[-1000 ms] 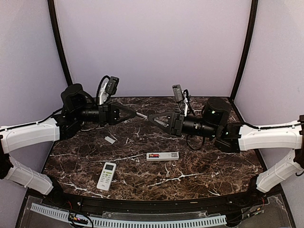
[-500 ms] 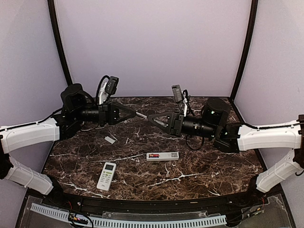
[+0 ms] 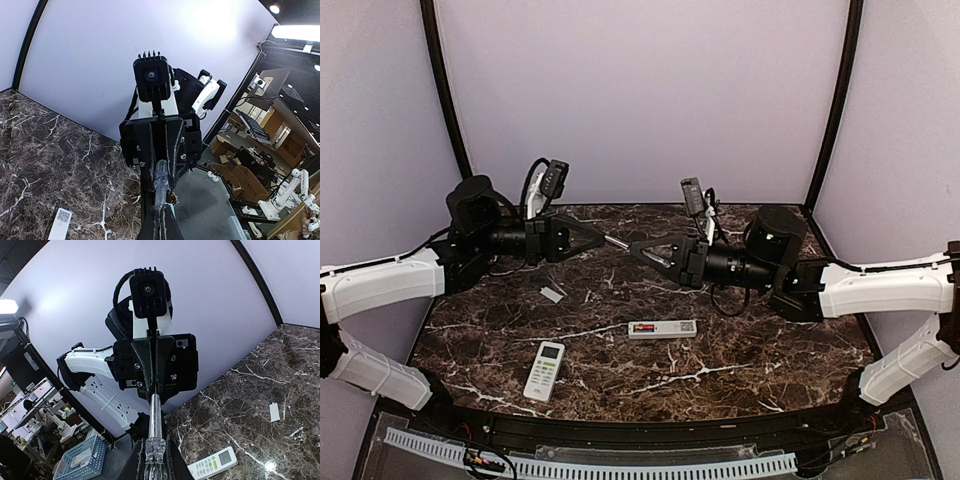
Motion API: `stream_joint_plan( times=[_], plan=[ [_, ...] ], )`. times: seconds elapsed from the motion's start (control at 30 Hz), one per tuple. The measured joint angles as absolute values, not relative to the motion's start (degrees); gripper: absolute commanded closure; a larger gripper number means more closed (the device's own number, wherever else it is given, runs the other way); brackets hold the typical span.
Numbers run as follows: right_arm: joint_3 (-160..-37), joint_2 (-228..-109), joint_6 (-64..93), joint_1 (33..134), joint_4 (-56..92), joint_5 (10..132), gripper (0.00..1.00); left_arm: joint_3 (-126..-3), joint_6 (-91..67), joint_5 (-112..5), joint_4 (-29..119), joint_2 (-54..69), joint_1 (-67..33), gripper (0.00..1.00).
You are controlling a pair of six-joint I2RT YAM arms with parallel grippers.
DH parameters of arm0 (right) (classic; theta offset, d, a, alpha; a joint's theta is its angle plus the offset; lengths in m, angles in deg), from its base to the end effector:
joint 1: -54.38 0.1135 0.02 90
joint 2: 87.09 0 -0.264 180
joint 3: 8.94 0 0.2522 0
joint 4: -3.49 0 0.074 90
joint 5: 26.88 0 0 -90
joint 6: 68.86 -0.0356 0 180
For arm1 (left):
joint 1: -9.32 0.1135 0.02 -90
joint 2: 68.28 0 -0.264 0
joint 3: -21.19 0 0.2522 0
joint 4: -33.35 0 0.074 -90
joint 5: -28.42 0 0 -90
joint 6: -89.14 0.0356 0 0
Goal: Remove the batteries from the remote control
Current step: Pass from the left arm to the right
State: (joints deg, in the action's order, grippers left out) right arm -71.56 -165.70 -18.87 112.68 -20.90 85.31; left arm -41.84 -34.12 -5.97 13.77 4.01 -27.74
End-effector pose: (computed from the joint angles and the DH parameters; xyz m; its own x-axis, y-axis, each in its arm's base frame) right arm 0.1547 0.2760 0.3185 -0.5739 0.2036 -0.7932 -0.8031 0.0493 0.5938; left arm 0.2067 -0.1929 0.3413 -0.4225 -0.0691 -0.9037 0.9048 -0.0914 -0.4160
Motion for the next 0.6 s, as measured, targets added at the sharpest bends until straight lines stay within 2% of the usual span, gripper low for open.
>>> stream_joint_plan(
  times=[0.2, 0.6],
  plan=[
    [-71.6, -166.3, -19.9, 112.7, -20.8, 84.2, 0.72, -40.8, -34.3, -7.5, 12.5, 3.6, -27.8, 1.00],
    [-71.6, -167.1, -21.3, 112.7, -21.0, 83.8, 0.64, -39.1, -34.7, -10.6, 11.1, 2.5, -27.7, 1.00]
  ],
)
